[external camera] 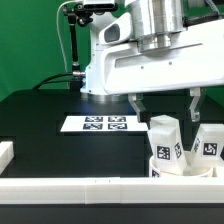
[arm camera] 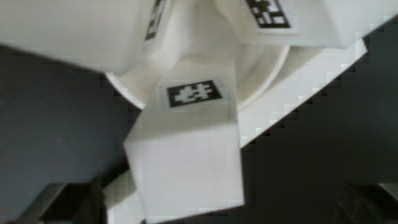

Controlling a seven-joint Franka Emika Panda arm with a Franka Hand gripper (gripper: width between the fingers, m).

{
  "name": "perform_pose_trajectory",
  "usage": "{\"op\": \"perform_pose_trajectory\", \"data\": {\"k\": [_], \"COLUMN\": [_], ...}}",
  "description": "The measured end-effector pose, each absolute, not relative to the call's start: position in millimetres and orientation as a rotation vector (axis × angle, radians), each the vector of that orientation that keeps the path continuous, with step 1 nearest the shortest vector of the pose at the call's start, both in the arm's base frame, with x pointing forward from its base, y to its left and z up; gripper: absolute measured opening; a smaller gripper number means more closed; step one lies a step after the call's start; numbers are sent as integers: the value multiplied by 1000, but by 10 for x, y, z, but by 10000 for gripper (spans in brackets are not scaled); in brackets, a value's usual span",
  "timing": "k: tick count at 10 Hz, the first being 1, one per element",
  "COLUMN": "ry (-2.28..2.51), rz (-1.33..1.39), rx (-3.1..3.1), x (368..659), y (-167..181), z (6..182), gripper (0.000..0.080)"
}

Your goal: Assemble stool

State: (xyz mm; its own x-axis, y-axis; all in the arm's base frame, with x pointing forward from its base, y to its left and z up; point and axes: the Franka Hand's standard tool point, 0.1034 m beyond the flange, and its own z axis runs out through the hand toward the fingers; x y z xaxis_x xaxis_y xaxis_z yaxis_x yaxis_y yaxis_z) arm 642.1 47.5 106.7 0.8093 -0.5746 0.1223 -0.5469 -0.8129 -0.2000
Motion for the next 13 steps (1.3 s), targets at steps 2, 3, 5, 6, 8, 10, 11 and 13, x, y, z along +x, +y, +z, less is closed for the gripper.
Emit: {"op": "perform_pose_trajectory", "data": {"k": [2,3,5,6,8,10,11,13], "ry": [677,588,389,281,-155,-486,-622,-813], "rz": [-285,-292,-306,-311,-320,-318,-304,-287], "rx": [-2909,-2937,-2991,-3017,-3077,-3071,-3062,-3044], "x": [6423,6423,6424,6424,6430,6422,6408,6412], "y": [435,426,399,392,438,463,490,502], "z": [1065,1065,1064,1064,1068,1050,1015,953], "gripper": [649,649,649,649,649,649,649,649]}}
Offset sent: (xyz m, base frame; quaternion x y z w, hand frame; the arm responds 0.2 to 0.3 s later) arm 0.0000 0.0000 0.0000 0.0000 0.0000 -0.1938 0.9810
